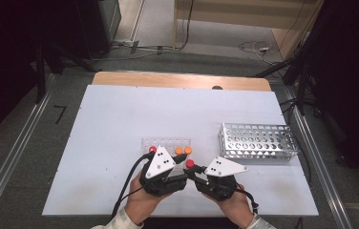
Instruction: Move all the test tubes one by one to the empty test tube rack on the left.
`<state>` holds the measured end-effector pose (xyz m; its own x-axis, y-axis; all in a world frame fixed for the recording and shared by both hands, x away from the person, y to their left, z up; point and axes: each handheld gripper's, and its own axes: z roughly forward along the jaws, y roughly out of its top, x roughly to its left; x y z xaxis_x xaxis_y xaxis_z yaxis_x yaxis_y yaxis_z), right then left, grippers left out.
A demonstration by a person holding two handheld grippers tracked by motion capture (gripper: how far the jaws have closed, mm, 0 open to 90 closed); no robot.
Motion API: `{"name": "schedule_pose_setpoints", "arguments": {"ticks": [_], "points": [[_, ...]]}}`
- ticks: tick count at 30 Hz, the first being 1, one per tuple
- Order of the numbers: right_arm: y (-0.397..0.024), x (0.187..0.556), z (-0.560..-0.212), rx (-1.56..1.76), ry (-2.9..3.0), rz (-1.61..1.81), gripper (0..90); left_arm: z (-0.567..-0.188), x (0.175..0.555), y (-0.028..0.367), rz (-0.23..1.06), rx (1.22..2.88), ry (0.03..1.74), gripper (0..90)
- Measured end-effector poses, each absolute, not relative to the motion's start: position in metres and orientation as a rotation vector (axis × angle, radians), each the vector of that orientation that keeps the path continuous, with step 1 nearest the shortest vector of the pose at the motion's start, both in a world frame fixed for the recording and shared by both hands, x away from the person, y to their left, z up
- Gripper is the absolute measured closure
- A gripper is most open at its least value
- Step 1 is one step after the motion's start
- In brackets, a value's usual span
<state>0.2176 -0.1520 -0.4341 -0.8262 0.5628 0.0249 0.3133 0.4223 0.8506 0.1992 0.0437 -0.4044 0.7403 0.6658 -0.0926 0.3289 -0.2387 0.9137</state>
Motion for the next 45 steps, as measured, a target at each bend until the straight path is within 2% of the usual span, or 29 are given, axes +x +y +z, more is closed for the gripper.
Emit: {"name": "schedule_pose_setpoints", "arguments": {"ticks": [2, 7, 18, 24, 29, 35, 45], "points": [[-0.152, 0.217, -0.434, 0.759, 2.416, 1.363, 72.0, -0.405, 0.2, 0.043, 0.377, 1.842, 0.767, 61.0], [-0.151, 0.216, -0.433, 0.746, 2.414, 1.368, 72.0, -0.405, 0.2, 0.044, 0.381, 1.849, 0.767, 65.3], [-0.15, 0.214, -0.432, 0.73, 2.417, 1.382, 71.0, -0.405, 0.199, 0.044, 0.386, 1.852, 0.769, 70.2], [-0.153, 0.214, -0.431, 0.712, 2.432, 1.386, 42.5, -0.399, 0.198, 0.054, 0.386, 1.843, 0.779, 70.3], [-0.165, 0.218, -0.431, 0.768, 2.425, 1.38, 29.6, -0.391, 0.198, 0.077, 0.396, 1.824, 0.828, 70.3], [-0.183, 0.223, -0.432, 0.834, 2.394, 1.367, 26.8, -0.377, 0.201, 0.101, 0.428, 1.786, 0.877, 70.3], [-0.191, 0.228, -0.435, 0.879, 2.373, 1.339, 26.8, -0.371, 0.201, 0.117, 0.464, 1.766, 0.907, 70.3]]}}
